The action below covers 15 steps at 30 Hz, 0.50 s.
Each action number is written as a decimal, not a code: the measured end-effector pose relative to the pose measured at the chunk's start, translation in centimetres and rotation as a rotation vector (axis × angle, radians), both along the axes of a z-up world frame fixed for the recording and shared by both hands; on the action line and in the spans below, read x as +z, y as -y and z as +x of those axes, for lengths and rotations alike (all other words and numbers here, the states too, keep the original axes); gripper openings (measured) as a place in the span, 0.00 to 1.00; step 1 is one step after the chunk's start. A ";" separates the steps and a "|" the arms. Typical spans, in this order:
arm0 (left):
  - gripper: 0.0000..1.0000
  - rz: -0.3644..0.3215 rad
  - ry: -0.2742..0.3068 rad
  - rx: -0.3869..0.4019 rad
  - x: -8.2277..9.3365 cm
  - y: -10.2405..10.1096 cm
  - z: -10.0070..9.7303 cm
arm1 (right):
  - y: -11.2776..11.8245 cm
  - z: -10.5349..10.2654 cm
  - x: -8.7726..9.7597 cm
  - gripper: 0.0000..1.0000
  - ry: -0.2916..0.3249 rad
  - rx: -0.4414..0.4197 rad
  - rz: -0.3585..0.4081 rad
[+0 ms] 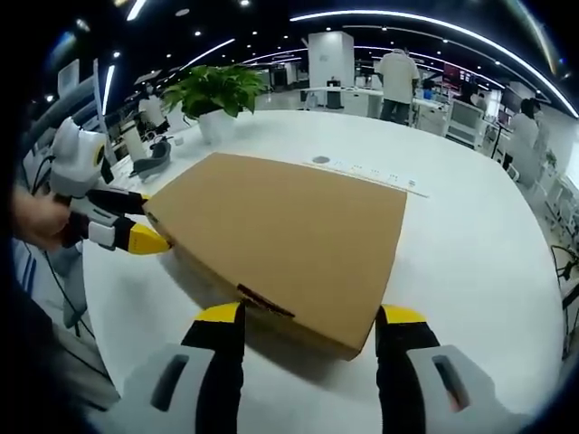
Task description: Operate the shoe box by opening the lid, removing the specified soft item, and placing it in the target area until the item is outside and the box remains undamaged.
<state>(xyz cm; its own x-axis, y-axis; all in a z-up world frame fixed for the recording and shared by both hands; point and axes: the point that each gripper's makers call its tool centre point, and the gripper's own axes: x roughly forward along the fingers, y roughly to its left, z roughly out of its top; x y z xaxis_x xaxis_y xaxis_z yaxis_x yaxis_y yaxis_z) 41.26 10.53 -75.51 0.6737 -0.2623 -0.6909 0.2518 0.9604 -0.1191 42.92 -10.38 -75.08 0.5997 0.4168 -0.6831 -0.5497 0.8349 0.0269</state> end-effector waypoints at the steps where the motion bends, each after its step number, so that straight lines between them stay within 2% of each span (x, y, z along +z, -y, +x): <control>1: 0.66 -0.001 0.003 0.000 0.0 0.0 -0.2 | 0.0 -0.1 0.0 0.56 0.001 0.000 0.000; 15: 0.66 0.000 0.002 -0.013 0.0 -0.2 -1.2 | -0.1 -1.5 0.0 0.56 0.002 -0.013 -0.001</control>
